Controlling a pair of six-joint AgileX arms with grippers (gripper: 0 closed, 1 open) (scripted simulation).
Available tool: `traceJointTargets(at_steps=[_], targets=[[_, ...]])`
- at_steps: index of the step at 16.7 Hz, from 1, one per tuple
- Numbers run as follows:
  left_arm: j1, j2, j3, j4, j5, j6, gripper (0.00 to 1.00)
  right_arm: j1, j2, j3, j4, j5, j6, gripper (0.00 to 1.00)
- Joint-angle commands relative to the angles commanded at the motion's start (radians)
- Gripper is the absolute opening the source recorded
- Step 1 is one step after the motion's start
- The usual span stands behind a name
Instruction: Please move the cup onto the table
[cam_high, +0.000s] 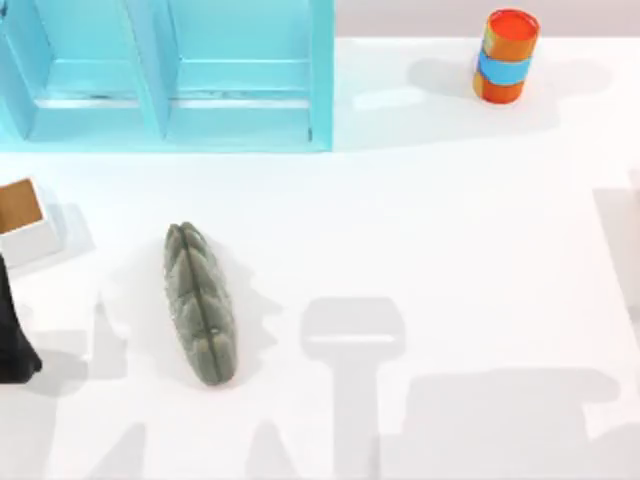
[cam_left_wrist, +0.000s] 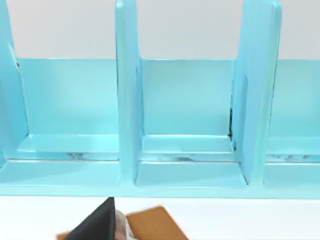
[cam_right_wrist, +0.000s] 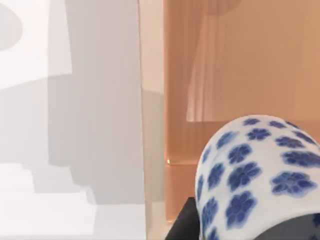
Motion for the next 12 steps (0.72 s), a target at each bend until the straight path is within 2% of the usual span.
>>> traceJointTargets(at_steps=[4, 12], targets=[[0.000, 0.000, 0.000, 0.000, 0.000, 0.000, 1.00, 0.198, 0.102, 0.118, -0.010, 0.004, 0.199, 0.00], [0.000, 0.000, 0.000, 0.000, 0.000, 0.000, 1.00, 0.762, 0.408, 0.458, -0.045, 0.004, 0.773, 0.00]])
